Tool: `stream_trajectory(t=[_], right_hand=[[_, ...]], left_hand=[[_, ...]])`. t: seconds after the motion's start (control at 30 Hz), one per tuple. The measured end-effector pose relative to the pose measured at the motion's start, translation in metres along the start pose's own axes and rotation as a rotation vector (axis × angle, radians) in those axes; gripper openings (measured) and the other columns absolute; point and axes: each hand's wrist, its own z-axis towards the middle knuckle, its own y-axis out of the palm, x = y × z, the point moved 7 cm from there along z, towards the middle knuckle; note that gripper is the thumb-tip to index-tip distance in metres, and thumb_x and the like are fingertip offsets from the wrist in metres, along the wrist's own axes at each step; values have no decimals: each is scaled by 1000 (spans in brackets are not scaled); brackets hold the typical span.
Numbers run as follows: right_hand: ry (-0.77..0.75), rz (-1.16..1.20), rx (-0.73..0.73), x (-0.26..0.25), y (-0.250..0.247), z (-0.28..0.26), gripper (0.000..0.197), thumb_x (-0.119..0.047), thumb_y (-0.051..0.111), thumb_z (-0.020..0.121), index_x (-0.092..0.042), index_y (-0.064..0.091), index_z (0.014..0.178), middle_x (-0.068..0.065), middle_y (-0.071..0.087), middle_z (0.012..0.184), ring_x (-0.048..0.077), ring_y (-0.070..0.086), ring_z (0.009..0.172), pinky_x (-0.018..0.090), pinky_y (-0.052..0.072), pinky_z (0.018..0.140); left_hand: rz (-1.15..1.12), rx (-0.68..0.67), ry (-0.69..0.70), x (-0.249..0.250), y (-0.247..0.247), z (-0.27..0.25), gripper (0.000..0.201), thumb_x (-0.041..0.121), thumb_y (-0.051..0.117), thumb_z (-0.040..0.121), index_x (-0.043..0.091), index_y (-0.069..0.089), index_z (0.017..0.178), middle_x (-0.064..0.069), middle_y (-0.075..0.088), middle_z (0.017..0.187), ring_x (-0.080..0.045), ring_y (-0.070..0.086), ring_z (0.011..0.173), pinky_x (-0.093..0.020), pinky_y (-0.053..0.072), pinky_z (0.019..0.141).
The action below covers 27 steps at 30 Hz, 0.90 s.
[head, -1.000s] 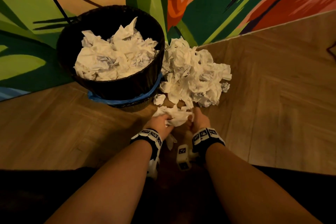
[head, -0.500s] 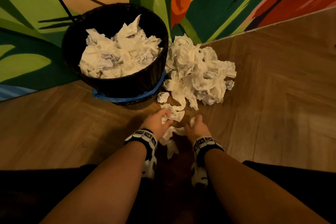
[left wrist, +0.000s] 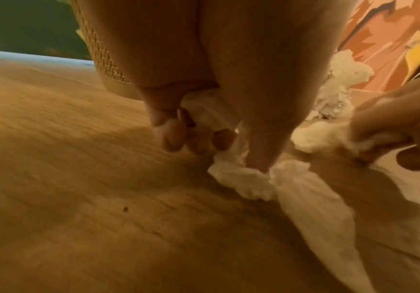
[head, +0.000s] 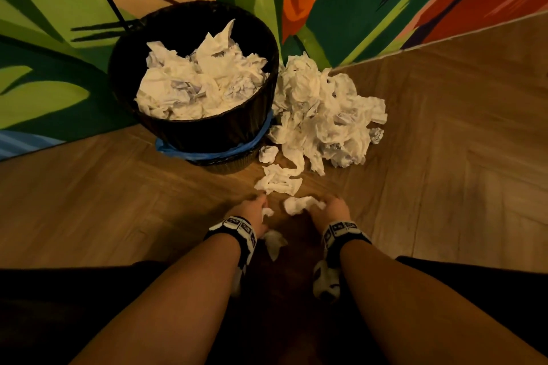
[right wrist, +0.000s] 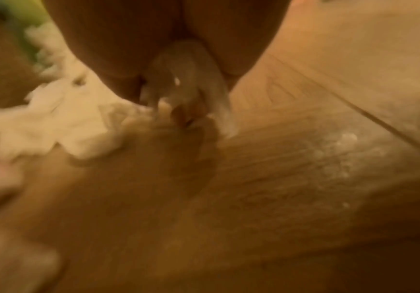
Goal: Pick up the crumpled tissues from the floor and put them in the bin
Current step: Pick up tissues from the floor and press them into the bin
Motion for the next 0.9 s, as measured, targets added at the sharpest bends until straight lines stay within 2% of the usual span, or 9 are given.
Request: stream_trajectory(t=[0.1,0.2,0.3,0.4,0.5,0.57,0.67,0.77,0.9], right_hand=[[104,192,98,11,-17,1,48,-20,54,93,-15,47,140,13,51,139,30,53,123,26,42,88],[153,259,150,15,-22,0,41,-20,48,96,-17,45,137,14,54,133,33,56,116,28,41,78],[163,251,161,11,-20,-3,33,-24,44,99,-15,45,131,16,57,126,35,59,110,32,41,74],[137,249,142,2,-23,-4,35,-20,48,95,-14,45,130,16,57,125,35,59,109,32,42,75],[76,318,175,-11,-35,-8,29,-18,48,95,-15,50,123,14,58,125,31,60,102,32,45,76],[24,452,208,-24,-51,-12,40,-25,52,95,-17,50,135,11,54,135,26,58,104,33,47,80],[-54,559,287,-54,-90,-14,61,-40,59,89,-16,44,144,9,49,143,28,52,123,37,44,99],[-158,564,325,-102,-137,-17,57,-49,49,94,-16,45,141,4,51,138,26,52,120,36,39,97],[-357,462,420,-180,-202,-32,40,-43,44,96,-13,53,121,7,59,117,28,57,110,41,45,91]], left_hand=[[-16,11,-29,-2,-3,2,28,14,65,86,32,50,101,0,55,109,-17,55,89,-29,49,73],[-53,76,-24,-1,-11,0,14,16,57,91,28,54,99,-3,53,114,-19,54,92,-28,46,76],[-134,123,-27,-3,-21,-6,12,16,48,94,28,51,93,-7,59,104,-22,60,84,-33,53,72],[-257,139,3,1,-33,-12,19,12,50,92,31,55,92,-5,61,97,-21,62,84,-34,55,71],[-264,126,84,14,-48,-22,7,30,57,89,26,59,95,0,65,96,-19,62,87,-31,52,74],[-226,62,218,35,-60,-32,22,38,71,80,28,60,96,13,61,94,-14,60,92,-22,47,69],[-86,26,404,86,-94,-52,37,20,73,80,26,60,114,13,51,109,-12,53,99,-19,44,74],[-64,166,495,133,-156,-74,39,0,57,87,26,62,116,12,51,103,-14,59,89,-15,38,49],[-141,465,633,161,-266,-115,32,-2,51,90,17,66,110,0,66,105,-16,62,88,-22,48,65]])
